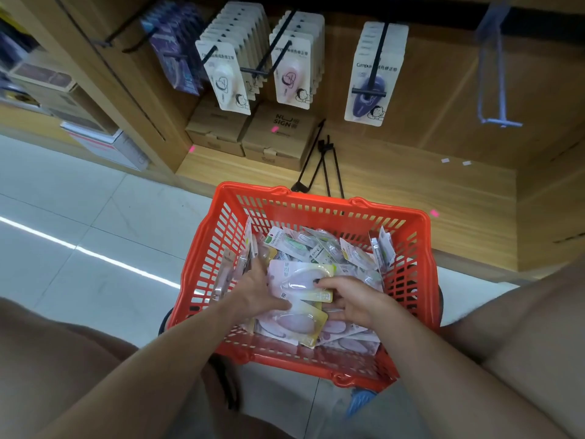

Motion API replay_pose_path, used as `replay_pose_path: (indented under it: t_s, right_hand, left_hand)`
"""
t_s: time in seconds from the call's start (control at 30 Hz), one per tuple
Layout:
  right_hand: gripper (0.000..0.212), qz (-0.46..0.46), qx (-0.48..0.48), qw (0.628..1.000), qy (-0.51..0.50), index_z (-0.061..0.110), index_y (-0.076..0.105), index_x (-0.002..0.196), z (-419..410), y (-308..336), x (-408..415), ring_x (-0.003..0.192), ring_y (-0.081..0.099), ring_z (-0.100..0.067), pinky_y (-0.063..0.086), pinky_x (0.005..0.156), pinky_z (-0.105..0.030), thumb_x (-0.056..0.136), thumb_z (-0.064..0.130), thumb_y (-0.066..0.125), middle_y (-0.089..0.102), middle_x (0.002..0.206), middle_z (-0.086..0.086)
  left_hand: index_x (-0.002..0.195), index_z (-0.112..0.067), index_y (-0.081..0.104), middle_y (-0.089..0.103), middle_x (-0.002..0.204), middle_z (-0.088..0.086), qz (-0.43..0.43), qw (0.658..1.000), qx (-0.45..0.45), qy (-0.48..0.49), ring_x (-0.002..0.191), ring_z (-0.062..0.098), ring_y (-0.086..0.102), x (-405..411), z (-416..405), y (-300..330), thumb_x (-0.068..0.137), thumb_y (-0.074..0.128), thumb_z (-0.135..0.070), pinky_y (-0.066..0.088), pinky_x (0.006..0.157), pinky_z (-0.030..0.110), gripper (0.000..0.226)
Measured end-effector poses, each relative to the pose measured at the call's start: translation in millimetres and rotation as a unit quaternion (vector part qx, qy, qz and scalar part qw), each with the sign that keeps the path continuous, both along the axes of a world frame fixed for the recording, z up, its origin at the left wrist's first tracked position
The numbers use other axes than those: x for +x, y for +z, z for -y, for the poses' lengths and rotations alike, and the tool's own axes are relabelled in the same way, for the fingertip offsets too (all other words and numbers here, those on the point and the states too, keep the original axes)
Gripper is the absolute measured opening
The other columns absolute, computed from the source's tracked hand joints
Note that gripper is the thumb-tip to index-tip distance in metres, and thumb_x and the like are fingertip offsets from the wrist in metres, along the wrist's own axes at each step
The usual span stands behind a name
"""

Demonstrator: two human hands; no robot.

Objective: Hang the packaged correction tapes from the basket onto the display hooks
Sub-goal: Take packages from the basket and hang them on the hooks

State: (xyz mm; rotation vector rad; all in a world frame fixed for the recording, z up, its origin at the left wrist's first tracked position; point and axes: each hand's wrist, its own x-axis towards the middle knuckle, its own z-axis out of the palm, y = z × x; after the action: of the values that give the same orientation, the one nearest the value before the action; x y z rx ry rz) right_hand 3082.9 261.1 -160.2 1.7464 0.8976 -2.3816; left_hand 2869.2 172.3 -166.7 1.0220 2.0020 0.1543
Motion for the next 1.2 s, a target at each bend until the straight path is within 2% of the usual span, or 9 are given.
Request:
replay_pose_path:
  t_s: [0.13, 0.27, 0.37, 0.5, 0.67, 0.77, 0.87, 1.03, 1.2]
  right_hand:
    - [0.023, -0.045, 0.005, 0.996, -0.071, 0.014, 0.069, 0.122, -6.0, 11.0, 0.2, 0.097, 0.07, -0.027, 0.059, 0.096, -0.047, 0.1, 0.02, 0.067, 0.073, 0.109, -0.008]
    - [0.017, -0.12, -0.008, 0.981, -0.15, 0.009, 0.071, 0.113, -14.8, 28.4, -3.7, 0.083, 0.071, -0.027, 0.062, 0.088, -0.05, 0.098, 0.012, 0.065, 0.072, 0.094, -0.01]
    - [0.022, -0.156, 0.002, 0.973, -0.169, 0.003, 0.071, 0.115, -28.2, 47.9, -2.1, 0.081, 0.076, -0.026, 0.064, 0.073, -0.04, 0.093, 0.002, 0.066, 0.075, 0.093, -0.012]
    - [0.026, -0.176, 0.038, 0.978, -0.104, 0.003, 0.063, 0.114, -49.3, 81.3, 8.1, 0.087, 0.077, -0.027, 0.063, 0.082, -0.042, 0.089, -0.006, 0.063, 0.076, 0.094, -0.011]
    - [0.038, -0.157, 0.112, 0.981, -0.024, 0.006, 0.062, 0.122, -67.9, 127.5, 22.5, 0.099, 0.076, -0.028, 0.063, 0.087, -0.046, 0.089, -0.011, 0.061, 0.075, 0.105, -0.012]
    - [0.037, -0.131, 0.17, 0.976, 0.029, 0.004, 0.066, 0.125, -73.6, 154.3, 26.8, 0.104, 0.071, -0.025, 0.056, 0.104, -0.05, 0.09, -0.008, 0.06, 0.074, 0.112, -0.013]
    - [0.036, -0.133, 0.175, 0.976, 0.006, 0.001, 0.062, 0.131, -78.1, 173.9, 29.6, 0.111, 0.066, -0.029, 0.049, 0.112, -0.051, 0.095, -0.002, 0.06, 0.07, 0.12, -0.018]
    - [0.038, -0.123, 0.224, 0.966, -0.031, 0.006, 0.068, 0.132, -83.2, 188.1, 43.0, 0.106, 0.066, -0.024, 0.055, 0.095, -0.042, 0.095, 0.013, 0.069, 0.069, 0.121, -0.012]
    - [0.036, -0.199, 0.219, 0.95, -0.103, 0.008, 0.07, 0.128, -87.8, 195.2, 56.9, 0.117, 0.064, -0.037, 0.046, 0.111, -0.048, 0.093, 0.011, 0.068, 0.071, 0.128, -0.015]
  left_hand:
    - [0.114, -0.023, 0.045, 0.06, 0.097, -0.011, 0.003, 0.998, 0.011, 0.058, 0.087, 0.006, 0.06, -11.9, -13.0, 21.6, 0.064, 0.093, -0.057, 0.044, 0.061, 0.019, 0.078]
    - [0.111, -0.011, 0.056, 0.071, 0.102, 0.012, 0.132, 0.979, 0.044, 0.15, 0.083, 0.034, 0.077, -16.8, -34.9, 55.8, 0.072, 0.096, -0.03, 0.065, 0.072, 0.051, 0.059]
    - [0.113, -0.005, 0.055, 0.074, 0.101, 0.019, 0.183, 0.962, 0.071, 0.191, 0.071, 0.028, 0.077, -20.1, -47.7, 85.4, 0.076, 0.093, -0.018, 0.066, 0.066, 0.048, 0.054]
    - [0.111, -0.005, 0.061, 0.075, 0.089, 0.01, 0.192, 0.961, 0.111, 0.163, 0.063, 0.015, 0.076, -18.0, -65.7, 113.7, 0.083, 0.087, -0.019, 0.059, 0.049, 0.031, 0.04]
    - [0.105, -0.018, 0.065, 0.078, 0.092, 0.008, 0.219, 0.953, 0.169, 0.123, 0.07, 0.024, 0.077, -12.4, -84.6, 143.2, 0.078, 0.091, -0.028, 0.059, 0.057, 0.033, 0.04]
    - [0.098, -0.022, 0.069, 0.08, 0.094, 0.002, 0.221, 0.947, 0.206, 0.11, 0.074, 0.028, 0.077, -9.9, -92.7, 158.5, 0.061, 0.094, -0.042, 0.059, 0.064, 0.036, 0.049]
    - [0.097, -0.018, 0.069, 0.08, 0.095, 0.009, 0.274, 0.933, 0.2, 0.119, 0.076, 0.032, 0.078, -3.7, -98.1, 163.4, 0.062, 0.095, -0.035, 0.061, 0.061, 0.038, 0.047]
    - [0.085, -0.022, 0.073, 0.077, 0.093, 0.02, 0.268, 0.931, 0.217, 0.124, 0.07, 0.029, 0.075, -0.5, -107.8, 167.6, 0.079, 0.09, -0.02, 0.06, 0.054, 0.035, 0.019]
    - [0.089, -0.024, 0.073, 0.076, 0.08, 0.012, 0.286, 0.933, 0.217, 0.042, 0.056, 0.023, 0.07, 1.6, -124.3, 186.5, 0.081, 0.089, -0.024, 0.055, 0.047, 0.029, 0.018]
